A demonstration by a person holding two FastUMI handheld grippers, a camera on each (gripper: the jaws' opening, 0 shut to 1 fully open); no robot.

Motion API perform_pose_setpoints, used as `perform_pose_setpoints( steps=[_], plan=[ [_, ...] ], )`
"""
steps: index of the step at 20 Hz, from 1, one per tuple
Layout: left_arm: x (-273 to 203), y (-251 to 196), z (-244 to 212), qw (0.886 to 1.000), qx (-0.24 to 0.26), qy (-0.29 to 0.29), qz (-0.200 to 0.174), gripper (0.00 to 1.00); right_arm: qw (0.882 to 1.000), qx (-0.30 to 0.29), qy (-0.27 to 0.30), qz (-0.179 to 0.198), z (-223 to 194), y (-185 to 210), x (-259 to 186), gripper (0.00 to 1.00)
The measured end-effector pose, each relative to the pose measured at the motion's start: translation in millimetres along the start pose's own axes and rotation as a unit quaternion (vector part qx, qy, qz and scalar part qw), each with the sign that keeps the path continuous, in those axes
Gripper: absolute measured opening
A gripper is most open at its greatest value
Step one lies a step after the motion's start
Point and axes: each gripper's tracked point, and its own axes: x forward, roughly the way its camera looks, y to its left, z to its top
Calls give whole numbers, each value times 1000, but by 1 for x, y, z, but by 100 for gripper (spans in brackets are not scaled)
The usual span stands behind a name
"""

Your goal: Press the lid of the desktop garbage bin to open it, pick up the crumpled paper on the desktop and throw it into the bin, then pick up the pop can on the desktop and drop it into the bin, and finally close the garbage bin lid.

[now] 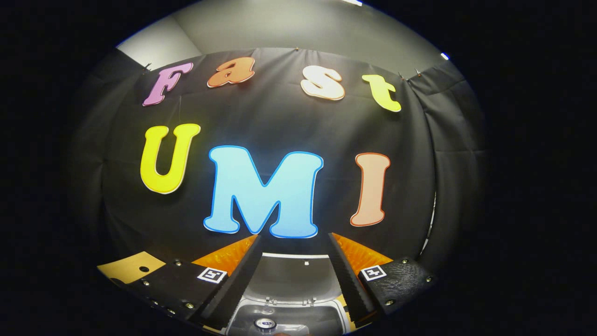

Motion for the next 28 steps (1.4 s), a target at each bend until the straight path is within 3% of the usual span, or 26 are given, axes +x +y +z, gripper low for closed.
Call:
perform_pose_setpoints(
  steps=[7,9,10,12,13,14,16,23,24,25,28],
  plan=[
    [7,-1,5,1000,3,-2,27,100,1000,17,6,-23,-14,-25,24,89],
    [9,-5,3,1000,0,-1,27,95,999,30,13,-13,-16,-23,24,89],
    [9,-6,4,1000,2,-2,29,100,999,43,20,-6,-19,-25,21,89],
    [9,-9,4,1000,6,-3,30,100,998,54,26,-2,-21,-24,17,89],
    [10,-10,5,1000,8,-5,29,95,998,49,25,-1,-23,-24,13,89],
    [8,-11,6,1000,10,-6,27,100,999,44,22,0,-23,-24,9,90],
    [7,-16,7,1000,12,-7,24,96,999,41,17,-4,-24,-23,0,90],
    [-4,-27,5,1000,12,-7,14,100,999,44,15,1,-39,-22,-36,89],
    [-6,-28,5,1000,11,-8,13,90,999,44,16,2,-41,-22,-41,89],
    [-8,-28,5,1000,11,-8,12,100,999,43,17,3,-46,-21,-45,89],
    [-11,-31,7,1000,14,-10,8,100,998,42,37,10,-61,-19,-60,90]
  ],
)
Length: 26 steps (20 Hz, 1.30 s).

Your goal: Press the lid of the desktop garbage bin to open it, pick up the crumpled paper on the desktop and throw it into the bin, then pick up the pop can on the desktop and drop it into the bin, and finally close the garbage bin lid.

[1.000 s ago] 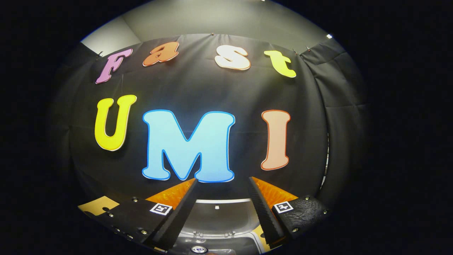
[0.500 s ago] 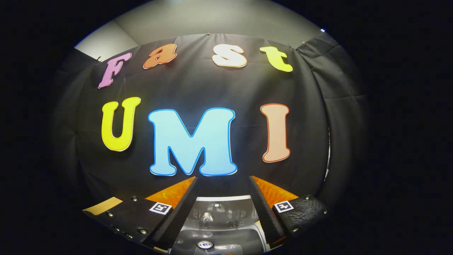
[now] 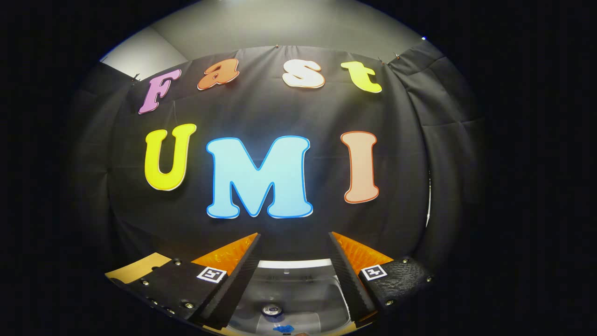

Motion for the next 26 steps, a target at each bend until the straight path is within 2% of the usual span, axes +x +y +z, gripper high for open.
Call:
perform_pose_setpoints(
  steps=[3,5,6,7,11,18,20,21,22,26],
  plan=[
    [-2,-3,3,1000,2,-2,-3,100,999,-5,50,6,-35,4,-5,89],
    [-4,-4,3,1000,5,-3,-5,100,998,-16,63,12,-52,8,-7,90],
    [-5,-3,2,1000,7,-2,-4,95,998,-21,62,13,-59,10,-8,89],
    [-6,-2,2,1000,9,-2,-3,100,998,-26,60,12,-64,11,-8,89],
    [-10,1,2,1000,13,-1,2,100,997,-38,70,15,-93,16,-11,90],
    [-16,12,1,1000,13,0,17,100,998,-39,48,15,-111,18,-11,90],
    [-17,12,2,1000,14,-1,17,100,998,-36,43,17,-115,17,-11,92],
    [-17,12,2,1000,14,-1,17,100,998,-32,41,19,-116,17,-11,100],
    [-18,11,2,1000,14,-2,16,100,999,-29,40,20,-119,17,-11,93],
    [-20,8,1,1000,16,-1,14,100,999,-15,41,24,-130,17,-9,93]
  ],
)
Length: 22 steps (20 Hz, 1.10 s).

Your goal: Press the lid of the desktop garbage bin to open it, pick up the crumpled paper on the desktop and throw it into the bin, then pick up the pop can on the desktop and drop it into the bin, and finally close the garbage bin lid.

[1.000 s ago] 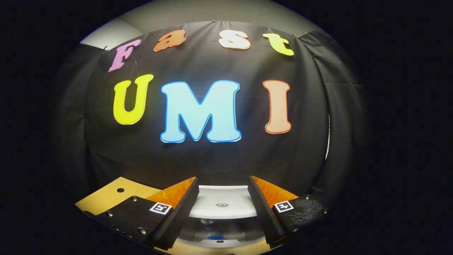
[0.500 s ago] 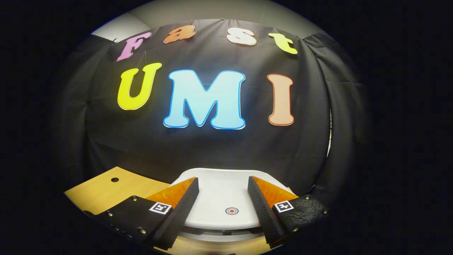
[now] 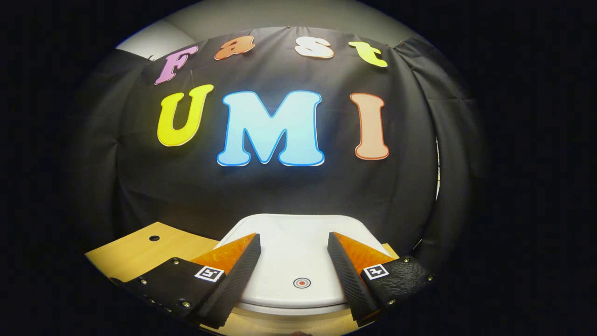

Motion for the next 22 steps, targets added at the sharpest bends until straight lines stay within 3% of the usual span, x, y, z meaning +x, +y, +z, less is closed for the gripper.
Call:
perform_pose_setpoints(
  steps=[1,2,7,18,22],
  plan=[
    [-1,0,0,1000,0,0,0,100,1000,-2,-5,-4,-1,-1,1,100],
    [-1,0,-1,1000,-1,1,0,100,1000,-4,-6,-4,-3,-2,0,94],
    [1,1,-4,1000,-4,4,1,100,1000,1,-27,-14,-2,-1,-1,95],
    [14,-5,-8,1000,-12,10,-3,100,1000,-12,-10,-26,-10,0,1,96],
    [18,-4,-13,1000,-12,18,-1,100,998,9,-53,-29,-5,-2,3,97]
  ],
)
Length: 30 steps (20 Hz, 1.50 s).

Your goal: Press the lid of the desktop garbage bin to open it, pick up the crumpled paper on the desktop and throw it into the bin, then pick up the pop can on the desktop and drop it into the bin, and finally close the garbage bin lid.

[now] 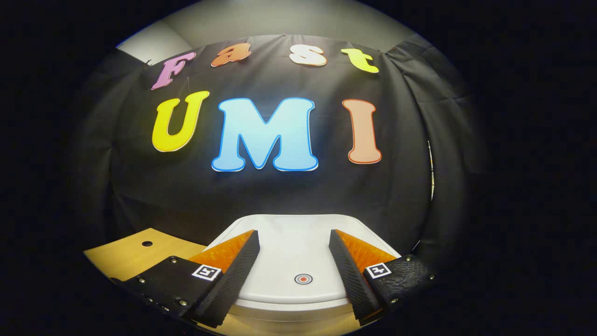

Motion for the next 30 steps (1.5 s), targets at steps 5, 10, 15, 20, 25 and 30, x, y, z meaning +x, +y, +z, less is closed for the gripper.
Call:
perform_pose_setpoints(
  steps=[5,10,15,20,25,30],
  plan=[
    [-2,1,2,1000,1,-1,7,100,1000,1,-2,-2,-4,1,-1,97],
    [-12,2,8,1000,3,-8,16,100,1000,-1,-5,-1,-2,1,-1,97],
    [-27,-1,16,999,10,-15,27,100,1000,11,-1,7,1,-1,-7,96],
    [-42,-12,13,999,5,-8,39,100,1000,-6,11,3,1,-13,-38,95],
    [-55,-31,5,999,13,-2,43,100,1000,-18,4,15,-5,-26,-85,95],
    [-55,-48,7,1000,7,-7,28,100,1000,-14,15,20,-13,-38,-128,95]
  ],
)
